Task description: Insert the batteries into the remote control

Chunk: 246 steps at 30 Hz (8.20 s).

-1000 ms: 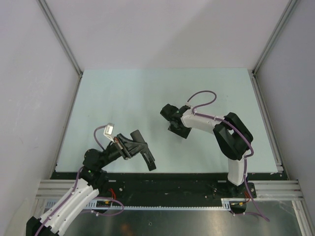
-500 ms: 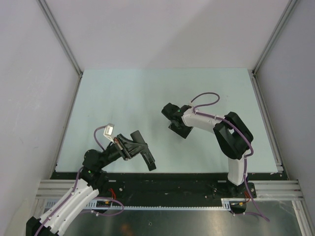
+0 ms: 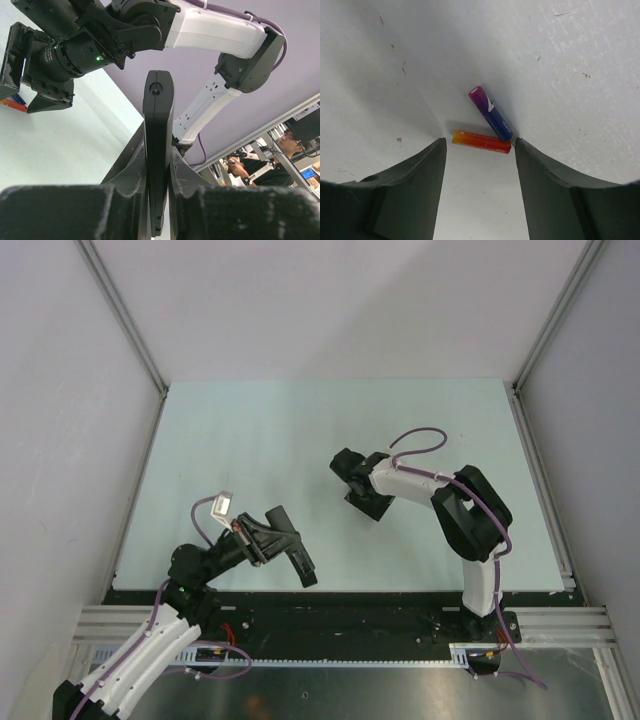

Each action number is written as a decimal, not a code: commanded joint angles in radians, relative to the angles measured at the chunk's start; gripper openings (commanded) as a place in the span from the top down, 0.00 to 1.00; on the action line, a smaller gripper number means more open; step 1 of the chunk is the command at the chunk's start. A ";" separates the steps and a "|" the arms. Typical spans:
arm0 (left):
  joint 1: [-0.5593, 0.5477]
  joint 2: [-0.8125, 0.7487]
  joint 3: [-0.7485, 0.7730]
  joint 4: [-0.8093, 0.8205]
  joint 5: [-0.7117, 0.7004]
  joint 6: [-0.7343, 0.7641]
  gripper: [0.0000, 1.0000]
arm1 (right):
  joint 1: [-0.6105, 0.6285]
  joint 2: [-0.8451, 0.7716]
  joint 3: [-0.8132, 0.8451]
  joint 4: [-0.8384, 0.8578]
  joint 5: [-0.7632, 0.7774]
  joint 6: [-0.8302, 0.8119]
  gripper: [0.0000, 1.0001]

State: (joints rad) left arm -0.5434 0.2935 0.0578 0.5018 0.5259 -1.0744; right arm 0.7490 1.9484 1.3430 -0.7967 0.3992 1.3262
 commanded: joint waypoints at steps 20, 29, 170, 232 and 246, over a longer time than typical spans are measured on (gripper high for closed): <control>-0.006 -0.014 -0.021 0.023 -0.014 -0.018 1.00 | -0.002 0.035 0.025 0.016 -0.010 -0.010 0.61; -0.007 -0.013 -0.018 0.023 -0.010 -0.013 1.00 | 0.042 -0.035 0.025 0.034 0.058 -0.316 0.80; -0.007 -0.016 -0.018 -0.051 -0.040 0.045 1.00 | 0.085 0.015 0.027 0.059 0.023 -0.848 0.62; -0.007 0.056 -0.004 -0.049 -0.056 0.070 1.00 | -0.060 0.110 0.162 0.088 -0.269 -1.049 0.67; -0.007 0.045 -0.015 -0.049 -0.061 0.065 1.00 | -0.066 0.127 0.168 0.099 -0.281 -1.058 0.68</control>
State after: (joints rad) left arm -0.5476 0.3466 0.0532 0.4229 0.4732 -1.0267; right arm 0.6895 2.0556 1.5028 -0.7116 0.1249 0.2829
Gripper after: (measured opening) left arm 0.179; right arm 0.315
